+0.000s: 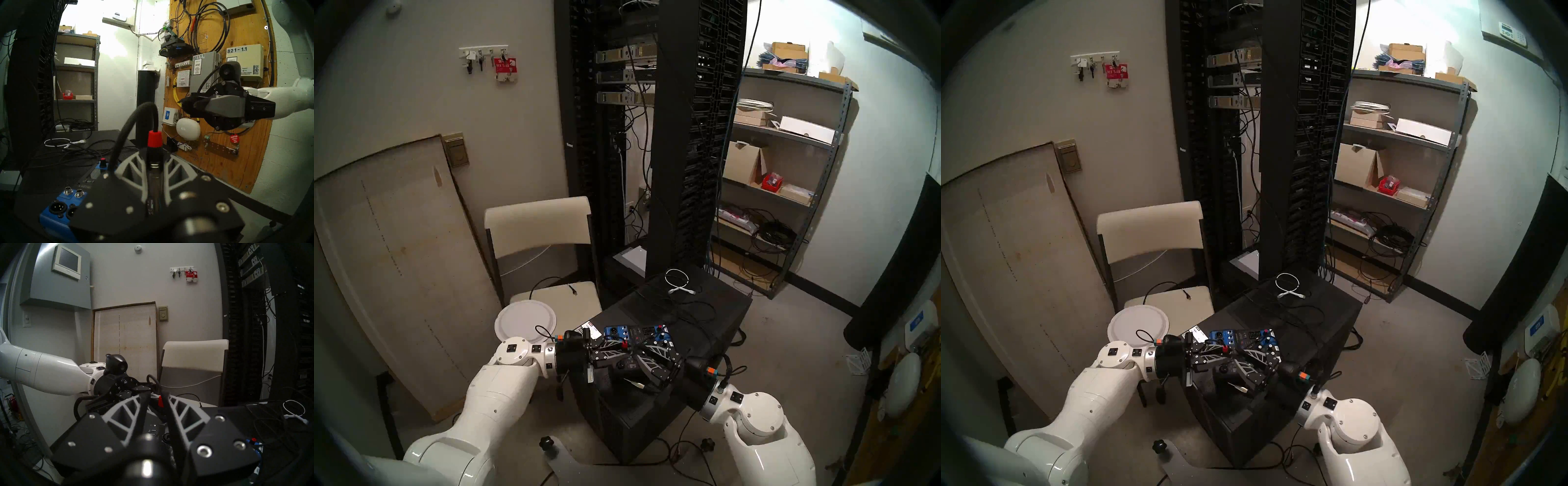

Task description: Insert aux cable

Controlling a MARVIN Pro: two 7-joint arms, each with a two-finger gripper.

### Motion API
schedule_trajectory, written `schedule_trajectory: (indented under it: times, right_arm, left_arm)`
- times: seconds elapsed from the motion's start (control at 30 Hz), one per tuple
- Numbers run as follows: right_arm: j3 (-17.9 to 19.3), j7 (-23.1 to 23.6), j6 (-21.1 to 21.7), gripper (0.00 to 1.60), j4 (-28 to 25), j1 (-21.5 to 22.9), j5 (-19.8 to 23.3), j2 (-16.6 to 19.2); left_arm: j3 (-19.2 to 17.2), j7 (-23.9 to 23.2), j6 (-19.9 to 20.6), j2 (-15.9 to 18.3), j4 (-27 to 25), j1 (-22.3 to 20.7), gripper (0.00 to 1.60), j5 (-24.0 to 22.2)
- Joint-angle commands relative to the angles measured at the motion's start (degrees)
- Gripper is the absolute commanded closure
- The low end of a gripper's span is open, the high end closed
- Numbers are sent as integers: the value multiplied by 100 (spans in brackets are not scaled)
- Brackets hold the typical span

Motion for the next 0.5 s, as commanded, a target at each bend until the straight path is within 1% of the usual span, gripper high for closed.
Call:
schedule_trajectory:
  times: [0.0, 0.33, 0.47]
  right_arm:
    - [5, -12, -39, 85, -118, 27, 37, -41]
    - [7, -1, -25, 85, -121, 29, 43, -47]
    - [9, 5, -43, 86, -112, 27, 49, -52]
  left_arm:
    - [-13, 24, -27, -1, 23, -83, 160, 8]
    - [-35, 62, -174, -20, 142, -126, 160, 4]
    - [-28, 79, -177, -25, 95, -136, 160, 14]
